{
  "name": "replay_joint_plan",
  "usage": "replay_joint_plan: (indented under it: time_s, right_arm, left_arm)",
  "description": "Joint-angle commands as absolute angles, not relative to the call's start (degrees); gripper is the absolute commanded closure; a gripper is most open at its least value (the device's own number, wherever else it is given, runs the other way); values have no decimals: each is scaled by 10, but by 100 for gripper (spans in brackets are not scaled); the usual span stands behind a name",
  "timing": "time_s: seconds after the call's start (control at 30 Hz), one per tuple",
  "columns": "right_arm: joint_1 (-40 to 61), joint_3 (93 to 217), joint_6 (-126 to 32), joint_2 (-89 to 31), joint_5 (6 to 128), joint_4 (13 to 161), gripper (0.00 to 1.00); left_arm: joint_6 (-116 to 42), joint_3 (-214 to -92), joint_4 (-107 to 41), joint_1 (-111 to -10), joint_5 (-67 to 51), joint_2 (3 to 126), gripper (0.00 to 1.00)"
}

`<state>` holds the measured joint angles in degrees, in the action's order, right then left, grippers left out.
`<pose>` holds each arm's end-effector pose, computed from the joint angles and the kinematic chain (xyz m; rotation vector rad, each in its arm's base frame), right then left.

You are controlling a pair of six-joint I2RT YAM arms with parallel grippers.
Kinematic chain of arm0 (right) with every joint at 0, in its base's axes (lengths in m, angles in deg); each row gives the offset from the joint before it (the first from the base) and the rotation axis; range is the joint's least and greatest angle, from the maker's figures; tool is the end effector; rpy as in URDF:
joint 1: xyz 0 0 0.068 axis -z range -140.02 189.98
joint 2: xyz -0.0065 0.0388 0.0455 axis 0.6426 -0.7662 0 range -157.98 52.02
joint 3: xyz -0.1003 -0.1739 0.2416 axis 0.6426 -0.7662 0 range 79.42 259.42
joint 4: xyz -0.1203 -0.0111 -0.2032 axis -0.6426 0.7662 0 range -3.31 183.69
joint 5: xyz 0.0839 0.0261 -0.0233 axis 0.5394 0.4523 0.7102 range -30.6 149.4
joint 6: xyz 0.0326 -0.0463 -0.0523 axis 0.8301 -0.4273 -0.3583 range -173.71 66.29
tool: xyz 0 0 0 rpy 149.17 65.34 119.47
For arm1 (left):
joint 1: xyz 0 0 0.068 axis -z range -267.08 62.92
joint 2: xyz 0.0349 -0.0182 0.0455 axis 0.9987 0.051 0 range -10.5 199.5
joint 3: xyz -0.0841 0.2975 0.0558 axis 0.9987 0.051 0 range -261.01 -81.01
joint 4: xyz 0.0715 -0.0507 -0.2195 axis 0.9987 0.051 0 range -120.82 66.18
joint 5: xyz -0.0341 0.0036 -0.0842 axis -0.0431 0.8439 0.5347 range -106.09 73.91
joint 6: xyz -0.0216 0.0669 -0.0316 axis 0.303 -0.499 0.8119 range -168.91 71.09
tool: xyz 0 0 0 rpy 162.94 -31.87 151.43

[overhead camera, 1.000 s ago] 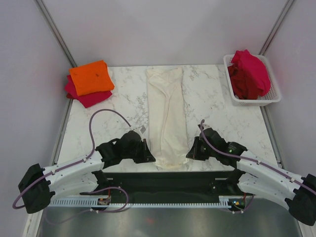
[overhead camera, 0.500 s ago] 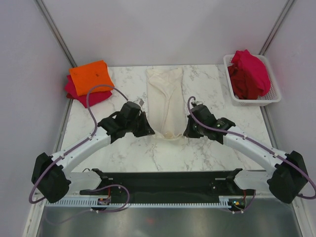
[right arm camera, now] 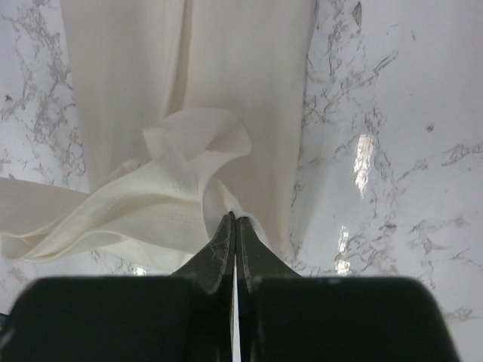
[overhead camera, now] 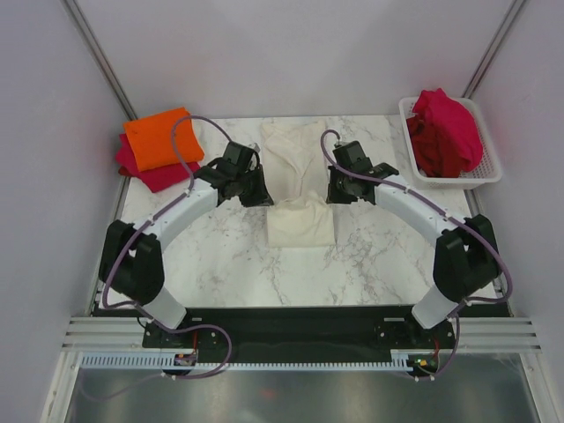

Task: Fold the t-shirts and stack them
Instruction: Fold the tshirt

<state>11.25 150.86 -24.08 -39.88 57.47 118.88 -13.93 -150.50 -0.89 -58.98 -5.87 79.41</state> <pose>0.2992 0.1616 0.2890 0.0343 2.5301 0.3798 0.2884 -0.1671 0.2936 -0.0713 2.5593 -0.6776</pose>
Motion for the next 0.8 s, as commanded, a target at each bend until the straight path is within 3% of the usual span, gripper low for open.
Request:
replay_joint_plan:
  time_s: [0.0, 0.43, 0.47, 0.5, 0.57, 0.6, 0.63, 0.73, 0.77]
  right_arm:
    - [130, 1561, -272, -443, 587, 1185, 100]
    - [186, 1735, -293, -656, 642, 1182, 99]
    - [202, 1754, -293, -671, 656, 1185, 96]
    - [210, 1773, -291, -686, 690, 1188, 84]
    - [227, 1845, -292, -729, 717, 1208, 56]
    - [233, 1871, -295, -741, 728, 1218, 32]
    - [237, 1923, -301, -757, 724, 1232, 27]
    - [250, 1968, -304, -749, 697, 1272, 20]
    - [251, 1964, -304, -722, 688, 1272, 19]
  left_arm:
    - [-189, -1572, -11, -607, -33, 845, 98]
    - [-223, -1746, 27, -659, -14, 1067, 98]
    - [-221, -1783, 34, -662, -18, 1081, 98]
    - [-220, -1805, 42, -665, -20, 1094, 97]
    - [-225, -1891, 91, -671, -10, 1145, 81]
    - [-227, -1928, 120, -673, -13, 1167, 72]
    - [-232, -1962, 141, -675, -12, 1183, 47]
    - [-250, -2052, 181, -680, -9, 1204, 12]
    - [-252, -2061, 183, -680, -16, 1196, 8]
